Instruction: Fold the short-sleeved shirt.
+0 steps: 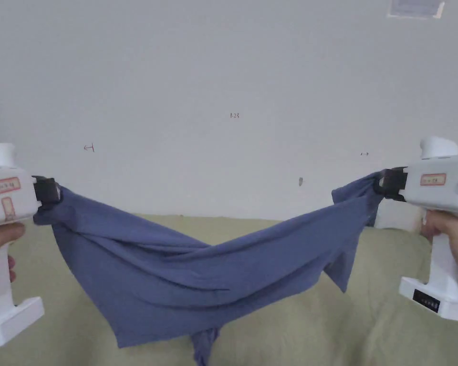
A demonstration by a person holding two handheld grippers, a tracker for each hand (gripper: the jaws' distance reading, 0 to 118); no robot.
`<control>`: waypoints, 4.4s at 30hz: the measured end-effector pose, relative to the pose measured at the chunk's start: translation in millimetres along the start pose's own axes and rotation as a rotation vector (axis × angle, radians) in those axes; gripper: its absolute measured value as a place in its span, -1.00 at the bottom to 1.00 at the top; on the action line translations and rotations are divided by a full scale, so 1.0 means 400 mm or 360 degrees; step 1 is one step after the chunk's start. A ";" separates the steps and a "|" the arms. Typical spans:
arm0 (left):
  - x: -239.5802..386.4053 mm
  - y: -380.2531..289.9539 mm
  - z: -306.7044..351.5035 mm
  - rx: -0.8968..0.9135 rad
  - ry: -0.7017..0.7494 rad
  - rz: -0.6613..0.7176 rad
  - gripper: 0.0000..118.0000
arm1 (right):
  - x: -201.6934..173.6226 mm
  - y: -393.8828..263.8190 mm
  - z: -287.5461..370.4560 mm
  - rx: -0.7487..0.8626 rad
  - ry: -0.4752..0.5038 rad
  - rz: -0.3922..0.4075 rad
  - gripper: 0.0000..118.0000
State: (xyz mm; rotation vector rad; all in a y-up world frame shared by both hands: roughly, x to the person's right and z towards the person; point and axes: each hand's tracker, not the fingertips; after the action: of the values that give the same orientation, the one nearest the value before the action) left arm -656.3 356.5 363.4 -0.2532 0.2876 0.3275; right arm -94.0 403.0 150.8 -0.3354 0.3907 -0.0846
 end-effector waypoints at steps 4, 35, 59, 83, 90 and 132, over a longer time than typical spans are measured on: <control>0.030 0.158 -0.014 0.0094 0.0001 0.0014 -0.93 | -0.006 0.141 0.005 0.0125 -0.0013 0.0014 -0.93; -0.059 -0.232 -0.193 -0.0181 0.0024 0.0255 -0.93 | 0.114 -0.224 -0.108 0.0008 -0.0063 -0.0257 -0.93; -0.254 -0.850 0.284 -0.0673 0.0172 0.0357 1.00 | 0.187 -1.062 0.297 -0.0614 -0.0347 -0.0144 0.96; -0.385 -0.864 0.364 -0.0854 -0.0030 -0.0324 -0.41 | -0.135 -0.915 0.482 -0.0339 0.0246 -0.0011 -1.00; -0.389 -0.950 0.186 -0.0978 -0.0002 -0.0542 0.94 | -0.174 -0.915 0.424 -0.0421 0.0224 0.0028 -1.00; -0.202 -0.861 0.207 -0.0917 0.0045 -0.0354 -0.88 | -0.132 -0.901 -0.760 -0.1175 0.0105 0.0515 0.88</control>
State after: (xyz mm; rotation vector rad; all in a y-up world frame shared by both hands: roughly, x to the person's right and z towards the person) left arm -589.7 42.2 533.4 -0.8513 0.1845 0.1800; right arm -266.6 -21.3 26.5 -0.9923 0.5297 0.3771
